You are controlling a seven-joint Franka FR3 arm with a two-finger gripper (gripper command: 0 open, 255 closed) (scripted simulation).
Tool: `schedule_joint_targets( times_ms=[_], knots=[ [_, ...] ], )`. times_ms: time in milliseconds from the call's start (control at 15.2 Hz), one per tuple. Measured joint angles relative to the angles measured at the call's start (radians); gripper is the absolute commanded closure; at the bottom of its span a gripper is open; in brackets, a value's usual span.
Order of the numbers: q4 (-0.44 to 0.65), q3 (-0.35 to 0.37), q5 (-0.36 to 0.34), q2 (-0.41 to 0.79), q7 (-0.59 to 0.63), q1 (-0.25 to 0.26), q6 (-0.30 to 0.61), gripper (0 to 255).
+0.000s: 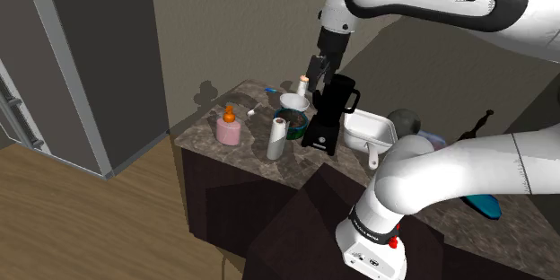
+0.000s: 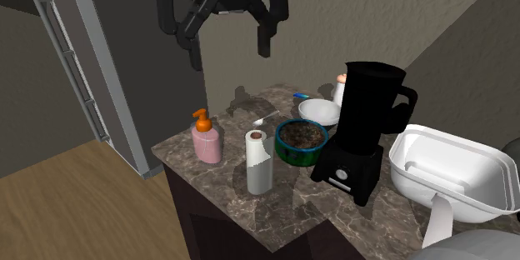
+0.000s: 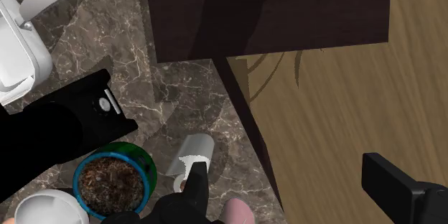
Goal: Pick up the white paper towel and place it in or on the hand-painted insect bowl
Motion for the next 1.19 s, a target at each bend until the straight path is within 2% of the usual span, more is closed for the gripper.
schedule_joint_targets(
  times_ms=[132,330,858,1188],
  knots=[
    [-0.009,-0.003,-0.003,0.006,-0.002,-0.001,0.016,0],
    [-0.056,-0.019,-0.015,0.041,-0.009,-0.007,0.101,0],
    [-0.111,-0.096,-0.057,0.268,-0.055,-0.026,0.400,0],
    [-0.094,-0.137,-0.060,0.446,-0.082,-0.029,0.573,0]
  ],
)
